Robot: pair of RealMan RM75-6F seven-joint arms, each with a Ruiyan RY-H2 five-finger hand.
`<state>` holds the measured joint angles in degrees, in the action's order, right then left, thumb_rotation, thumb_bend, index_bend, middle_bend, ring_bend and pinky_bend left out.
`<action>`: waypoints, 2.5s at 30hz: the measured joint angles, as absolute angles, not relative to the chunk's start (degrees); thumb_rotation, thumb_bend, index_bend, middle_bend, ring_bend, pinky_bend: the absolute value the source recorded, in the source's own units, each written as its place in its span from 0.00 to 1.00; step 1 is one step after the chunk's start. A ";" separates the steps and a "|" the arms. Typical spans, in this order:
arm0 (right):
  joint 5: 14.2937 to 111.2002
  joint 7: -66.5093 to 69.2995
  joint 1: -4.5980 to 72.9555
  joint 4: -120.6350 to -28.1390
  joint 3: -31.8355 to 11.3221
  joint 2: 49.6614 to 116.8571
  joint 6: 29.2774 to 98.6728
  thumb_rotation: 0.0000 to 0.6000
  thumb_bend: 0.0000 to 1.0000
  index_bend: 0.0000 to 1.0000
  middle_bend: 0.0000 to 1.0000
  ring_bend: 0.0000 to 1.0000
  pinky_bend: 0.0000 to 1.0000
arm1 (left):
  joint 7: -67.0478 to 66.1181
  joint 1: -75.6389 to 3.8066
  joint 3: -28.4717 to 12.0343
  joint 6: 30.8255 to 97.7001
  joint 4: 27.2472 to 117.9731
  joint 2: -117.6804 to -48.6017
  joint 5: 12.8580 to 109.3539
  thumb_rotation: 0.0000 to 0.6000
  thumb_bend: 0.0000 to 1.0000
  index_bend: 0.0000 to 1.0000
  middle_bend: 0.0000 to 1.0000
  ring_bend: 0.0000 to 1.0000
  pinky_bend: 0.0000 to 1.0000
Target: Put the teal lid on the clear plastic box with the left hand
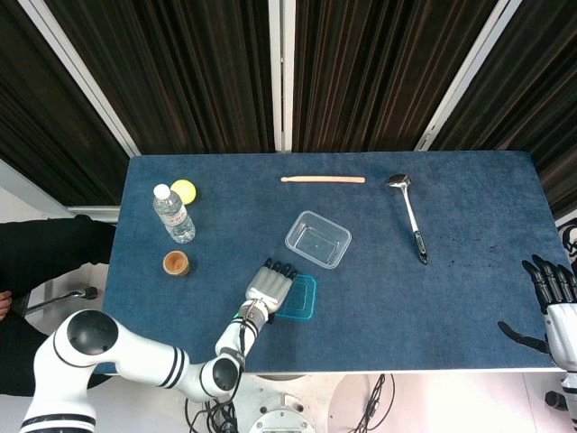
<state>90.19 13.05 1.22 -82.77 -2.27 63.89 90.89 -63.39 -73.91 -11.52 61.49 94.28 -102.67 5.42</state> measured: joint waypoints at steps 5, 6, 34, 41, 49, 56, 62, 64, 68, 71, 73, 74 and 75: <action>90.17 13.35 0.97 -82.70 -2.25 63.84 91.12 1.00 0.04 0.00 0.00 0.00 0.00 | -64.62 -75.03 -11.16 62.33 92.07 -104.32 4.06 1.00 0.00 0.04 0.01 0.00 0.01; 90.14 13.42 0.93 -82.65 -2.24 63.86 91.11 1.00 0.04 0.00 0.00 0.00 0.00 | -64.78 -75.12 -11.12 62.53 91.96 -104.43 3.92 1.00 0.00 0.07 0.03 0.00 0.01; 90.53 11.10 0.93 -84.90 -2.50 62.74 91.33 1.00 0.04 0.00 0.00 0.00 0.00 | -57.50 -72.43 -6.06 58.33 99.66 -89.09 33.41 1.00 0.00 0.34 0.29 0.16 0.03; 89.35 8.16 0.55 -87.44 -2.55 62.16 90.94 1.00 0.04 0.00 0.00 0.00 0.00 | -46.30 -75.92 -8.39 39.12 84.27 -89.40 42.27 1.00 0.00 0.33 0.29 0.16 0.02; 87.25 5.54 0.62 -90.21 -3.40 61.28 89.88 1.00 0.04 0.00 0.00 0.00 0.00 | -35.38 -82.48 -11.33 25.65 67.25 -93.48 48.16 1.00 0.00 0.32 0.28 0.15 0.01; 86.15 4.78 1.21 -91.04 -3.97 60.98 88.50 1.00 0.04 0.00 0.00 0.00 0.00 | -29.15 -87.66 -11.91 18.48 56.42 -97.75 48.64 1.00 0.00 0.32 0.28 0.14 0.01; 85.65 4.90 1.52 -90.99 -4.27 60.83 87.81 1.00 0.04 0.00 0.00 0.00 0.00 | -25.65 -90.52 -8.83 15.29 49.73 -100.67 46.67 1.00 0.00 0.32 0.28 0.13 0.01; 85.71 5.06 1.66 -90.89 -4.27 60.90 87.58 1.00 0.04 0.00 0.00 0.00 0.00 | -24.69 -91.11 -7.72 14.88 48.72 -101.21 45.85 1.00 0.00 0.32 0.28 0.12 0.01; 85.66 5.32 1.81 -90.56 -4.32 61.05 87.31 1.00 0.04 0.00 0.00 0.00 0.00 | -23.66 -91.98 -5.46 14.85 48.25 -101.53 45.08 1.00 0.00 0.32 0.28 0.12 0.00; 85.66 5.44 1.88 -90.47 -4.35 61.11 87.23 1.00 0.04 0.00 0.00 0.00 0.00 | -22.85 -92.69 -4.20 14.94 48.49 -101.34 44.15 1.00 0.00 0.32 0.28 0.12 0.01; 85.69 5.51 1.90 -90.41 -4.37 61.13 87.23 1.00 0.04 0.00 0.00 0.00 0.00 | -22.46 -93.15 -3.57 15.10 48.88 -101.06 43.59 1.00 0.00 0.32 0.28 0.12 0.00; 85.68 5.53 1.90 -90.40 -4.37 61.13 87.22 1.00 0.04 0.00 0.00 0.00 0.00 | -22.25 -93.40 -3.27 15.31 49.28 -100.81 43.27 1.00 0.00 0.32 0.28 0.12 0.01; 85.65 5.52 1.90 -90.40 -4.38 61.13 87.19 1.00 0.04 0.00 0.00 0.00 0.00 | -22.10 -93.59 -3.08 15.50 49.63 -100.59 42.99 1.00 0.00 0.32 0.28 0.12 0.00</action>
